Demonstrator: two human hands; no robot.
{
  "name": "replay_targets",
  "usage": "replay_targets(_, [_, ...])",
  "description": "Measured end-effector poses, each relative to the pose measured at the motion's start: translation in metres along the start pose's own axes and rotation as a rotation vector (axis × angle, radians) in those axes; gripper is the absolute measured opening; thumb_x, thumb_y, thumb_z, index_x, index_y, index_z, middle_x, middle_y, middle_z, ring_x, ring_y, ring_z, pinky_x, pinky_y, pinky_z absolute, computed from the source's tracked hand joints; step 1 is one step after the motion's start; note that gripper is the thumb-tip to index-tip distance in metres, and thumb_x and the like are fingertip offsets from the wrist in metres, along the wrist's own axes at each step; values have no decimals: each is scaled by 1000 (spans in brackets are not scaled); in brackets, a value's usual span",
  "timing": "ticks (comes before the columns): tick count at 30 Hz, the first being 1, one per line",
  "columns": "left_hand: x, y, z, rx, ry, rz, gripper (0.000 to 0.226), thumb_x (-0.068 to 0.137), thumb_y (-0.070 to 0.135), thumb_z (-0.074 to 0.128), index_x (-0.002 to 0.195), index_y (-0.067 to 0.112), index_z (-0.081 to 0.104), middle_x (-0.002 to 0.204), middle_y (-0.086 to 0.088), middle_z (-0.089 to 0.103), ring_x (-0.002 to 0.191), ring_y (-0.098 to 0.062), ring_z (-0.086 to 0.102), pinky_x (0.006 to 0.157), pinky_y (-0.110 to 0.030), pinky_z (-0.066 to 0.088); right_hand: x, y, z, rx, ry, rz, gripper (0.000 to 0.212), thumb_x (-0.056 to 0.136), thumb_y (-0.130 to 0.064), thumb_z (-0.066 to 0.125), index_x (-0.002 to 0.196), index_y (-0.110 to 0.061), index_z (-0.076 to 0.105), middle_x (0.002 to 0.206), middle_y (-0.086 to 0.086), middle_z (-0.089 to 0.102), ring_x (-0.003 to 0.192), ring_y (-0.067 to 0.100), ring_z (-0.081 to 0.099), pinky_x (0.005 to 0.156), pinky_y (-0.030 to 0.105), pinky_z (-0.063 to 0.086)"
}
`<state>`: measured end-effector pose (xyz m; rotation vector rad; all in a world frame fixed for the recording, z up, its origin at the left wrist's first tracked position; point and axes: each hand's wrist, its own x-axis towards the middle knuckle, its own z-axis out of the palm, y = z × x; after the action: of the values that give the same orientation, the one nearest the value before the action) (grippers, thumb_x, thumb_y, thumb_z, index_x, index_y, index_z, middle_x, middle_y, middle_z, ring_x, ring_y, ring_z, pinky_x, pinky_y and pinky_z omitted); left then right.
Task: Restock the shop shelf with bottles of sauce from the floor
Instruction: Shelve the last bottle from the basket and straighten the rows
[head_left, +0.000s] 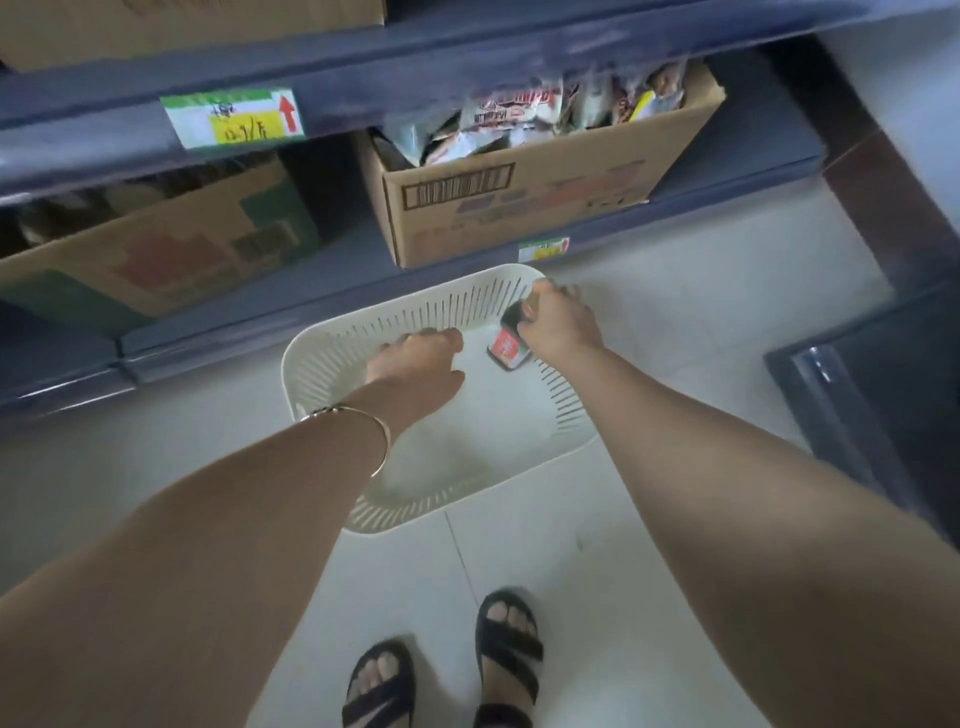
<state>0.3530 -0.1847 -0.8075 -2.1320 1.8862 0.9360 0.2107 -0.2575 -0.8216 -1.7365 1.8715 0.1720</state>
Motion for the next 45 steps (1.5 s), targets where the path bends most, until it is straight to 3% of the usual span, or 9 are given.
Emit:
replay_targets(8, [70, -12, 39, 86, -15, 41, 36, 91, 30, 46, 127, 26, 45, 131, 0, 53, 120, -23, 51, 98, -36, 40, 70, 13, 46, -147, 83, -138, 33, 87, -17, 56, 118, -10, 47, 125, 17, 50, 111, 37, 54, 82, 36, 44])
replay_targets(14, [41, -1, 22, 16, -103, 0, 41, 91, 28, 48, 131, 25, 41, 133, -2, 52, 119, -25, 52, 95, -37, 46, 26, 1, 25, -160, 32, -226, 37, 85, -12, 56, 121, -11, 47, 117, 17, 56, 107, 36, 58, 80, 35, 47])
replay_targets(21, [-42, 46, -64, 3, -135, -23, 59, 87, 25, 57, 138, 22, 27, 132, -11, 47, 119, -32, 50, 91, -45, 47, -71, -16, -68, -48, -104, -248, 23, 84, -19, 55, 107, -18, 55, 105, 12, 63, 98, 33, 60, 74, 33, 44])
replay_targets(28, [-111, 86, -152, -58, -182, 71, 61, 81, 21, 65, 134, 16, 35, 131, -13, 49, 119, -32, 50, 93, -41, 44, -151, -41, -187, -38, -203, -400, 18, 75, -21, 64, 92, -26, 59, 93, 2, 64, 94, 28, 60, 76, 33, 49])
replay_targets(31, [-136, 102, -177, -217, -155, 113, 64, 77, 19, 70, 132, 12, 38, 127, -11, 56, 118, -32, 53, 92, -36, 42, -177, -45, -234, 188, -189, -387, 27, 68, -15, 69, 91, -28, 64, 90, -7, 65, 91, 18, 60, 80, 34, 52])
replay_targets(35, [-179, 127, -212, -372, -43, 197, 72, 64, 27, 79, 127, 15, 46, 118, -9, 62, 112, -29, 58, 95, -37, 46, -224, -46, -282, 459, -153, -334, 43, 74, -9, 74, 113, -19, 59, 110, -2, 57, 101, 12, 53, 81, 23, 45])
replay_targets(40, [-235, 174, -252, -330, 42, 355, 63, 75, 27, 73, 130, 13, 44, 120, -10, 62, 112, -29, 58, 95, -32, 45, -284, -12, -321, 618, -189, -154, 83, 73, -8, 69, 141, -33, 29, 132, 0, 47, 120, 21, 51, 104, 39, 44])
replay_targets(43, [-265, 206, -269, -218, 44, 443, 68, 72, 32, 74, 132, 21, 43, 117, -6, 64, 105, -27, 62, 80, -26, 43, -324, 18, -328, 539, -199, -66, 85, 75, -3, 69, 145, -23, 26, 142, 6, 43, 129, 23, 43, 109, 44, 38])
replay_targets(45, [-288, 234, -276, -160, -6, 504, 70, 72, 28, 75, 133, 21, 41, 117, -5, 64, 105, -27, 62, 82, -29, 46, -354, 39, -330, 611, -134, -40, 81, 78, 2, 68, 145, -18, 28, 144, 8, 42, 131, 22, 41, 111, 41, 35])
